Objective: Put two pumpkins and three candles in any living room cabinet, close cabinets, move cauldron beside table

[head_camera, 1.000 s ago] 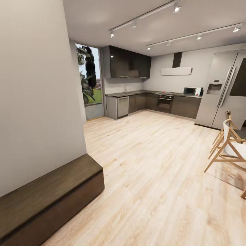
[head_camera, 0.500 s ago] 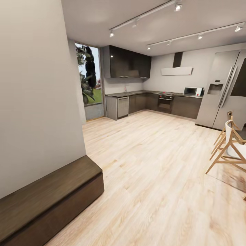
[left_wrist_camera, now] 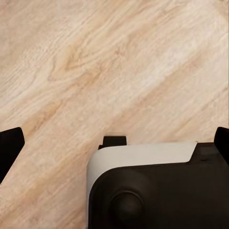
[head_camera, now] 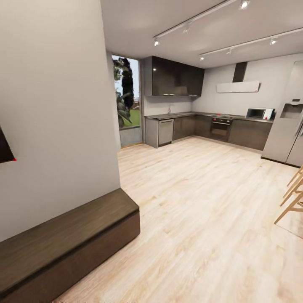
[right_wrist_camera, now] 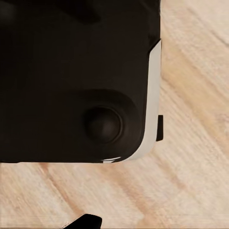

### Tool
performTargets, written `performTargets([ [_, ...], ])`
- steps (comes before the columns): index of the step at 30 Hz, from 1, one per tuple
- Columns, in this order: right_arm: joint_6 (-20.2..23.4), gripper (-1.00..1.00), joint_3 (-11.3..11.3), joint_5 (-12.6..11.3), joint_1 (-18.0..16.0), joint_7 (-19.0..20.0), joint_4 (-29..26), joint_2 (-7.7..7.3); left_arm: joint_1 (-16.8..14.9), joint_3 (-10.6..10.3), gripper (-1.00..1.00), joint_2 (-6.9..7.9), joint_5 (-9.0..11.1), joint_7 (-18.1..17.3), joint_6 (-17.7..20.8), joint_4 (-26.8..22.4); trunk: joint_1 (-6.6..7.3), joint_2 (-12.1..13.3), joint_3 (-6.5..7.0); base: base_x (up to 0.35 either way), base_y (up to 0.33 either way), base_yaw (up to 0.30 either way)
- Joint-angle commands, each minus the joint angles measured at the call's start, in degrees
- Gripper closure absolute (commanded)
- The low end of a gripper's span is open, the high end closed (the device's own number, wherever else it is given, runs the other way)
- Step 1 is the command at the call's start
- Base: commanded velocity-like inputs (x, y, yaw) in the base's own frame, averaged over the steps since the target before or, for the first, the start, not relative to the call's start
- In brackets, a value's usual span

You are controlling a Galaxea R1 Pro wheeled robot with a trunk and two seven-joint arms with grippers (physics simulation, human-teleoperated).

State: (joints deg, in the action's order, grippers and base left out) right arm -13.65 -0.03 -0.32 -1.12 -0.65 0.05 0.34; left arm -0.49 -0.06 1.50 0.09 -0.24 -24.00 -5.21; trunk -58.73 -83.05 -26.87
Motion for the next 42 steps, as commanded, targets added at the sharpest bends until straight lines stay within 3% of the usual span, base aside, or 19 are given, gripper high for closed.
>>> performTargets([
  [1, -0.5, -1.0, 0.0, 0.0, 0.0, -0.1, 0.0, 0.01, 0.0, 0.0, -1.0, 0.11, 0.0, 0.0, -0.5, 0.1, 0.0, 0.0, -0.06, 0.0, 0.0, 0.288],
  [17, -2.0, -1.0, 0.0, 0.0, 0.0, -0.1, 0.0, 0.85, 0.0, -0.2, -1.0, 0.3, -0.3, 0.0, -1.2, 0.1, 0.0, 0.0, -0.06, 0.0, 0.0, 0.288],
  [42, -3.4, -1.0, 0.0, 0.1, 0.0, 0.7, 0.0, 0.8, 0.0, -0.4, -1.0, 0.26, -0.4, 0.0, -1.1, 0.4, 0.0, 0.0, -0.8, 0.0, 0.0, 0.271],
])
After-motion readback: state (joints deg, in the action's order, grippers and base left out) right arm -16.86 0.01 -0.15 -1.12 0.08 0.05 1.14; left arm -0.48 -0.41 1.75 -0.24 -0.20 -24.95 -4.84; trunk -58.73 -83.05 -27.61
